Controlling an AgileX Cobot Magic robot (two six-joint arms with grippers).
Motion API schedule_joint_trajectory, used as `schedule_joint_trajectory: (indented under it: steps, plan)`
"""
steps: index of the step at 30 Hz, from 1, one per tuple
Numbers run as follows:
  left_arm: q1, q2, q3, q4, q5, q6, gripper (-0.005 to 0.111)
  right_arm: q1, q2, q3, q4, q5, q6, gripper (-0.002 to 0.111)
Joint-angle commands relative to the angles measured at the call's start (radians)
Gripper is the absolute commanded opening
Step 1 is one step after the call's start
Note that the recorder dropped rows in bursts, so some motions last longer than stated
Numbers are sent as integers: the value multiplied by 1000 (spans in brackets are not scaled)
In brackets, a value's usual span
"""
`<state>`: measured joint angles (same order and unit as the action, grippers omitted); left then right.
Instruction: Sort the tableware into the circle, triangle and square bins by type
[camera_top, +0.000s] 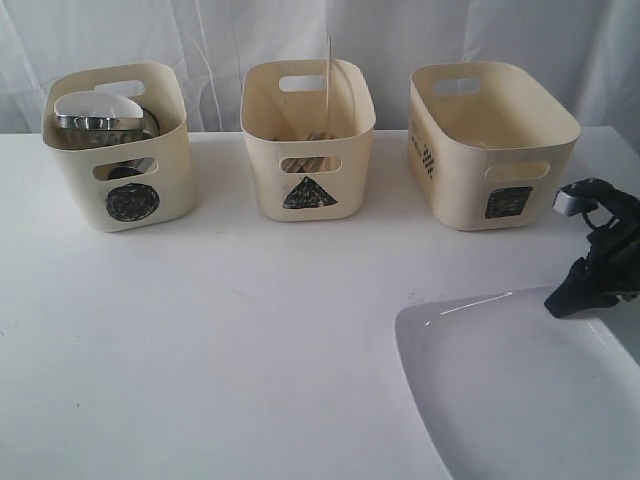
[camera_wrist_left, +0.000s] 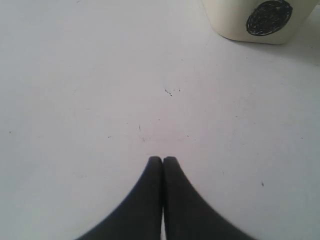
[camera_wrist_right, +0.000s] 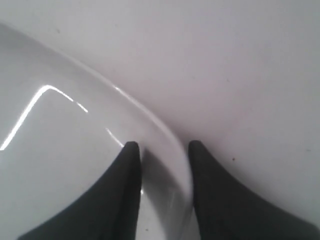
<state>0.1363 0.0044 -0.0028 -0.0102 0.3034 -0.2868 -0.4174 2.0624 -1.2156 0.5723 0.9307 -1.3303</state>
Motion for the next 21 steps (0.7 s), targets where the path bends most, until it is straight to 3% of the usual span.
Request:
schedule_joint_trajectory:
  steps: [1,12,21]
  plan:
    - [0,-4,3,-11,11,0,0,1,-2,19,-123,-144,37,0]
    - [0,-4,3,-11,11,0,0,1,-261,19,-97,-107,37,0]
    - [0,-4,3,-11,11,0,0,4,-275,19,-31,-100,145,0]
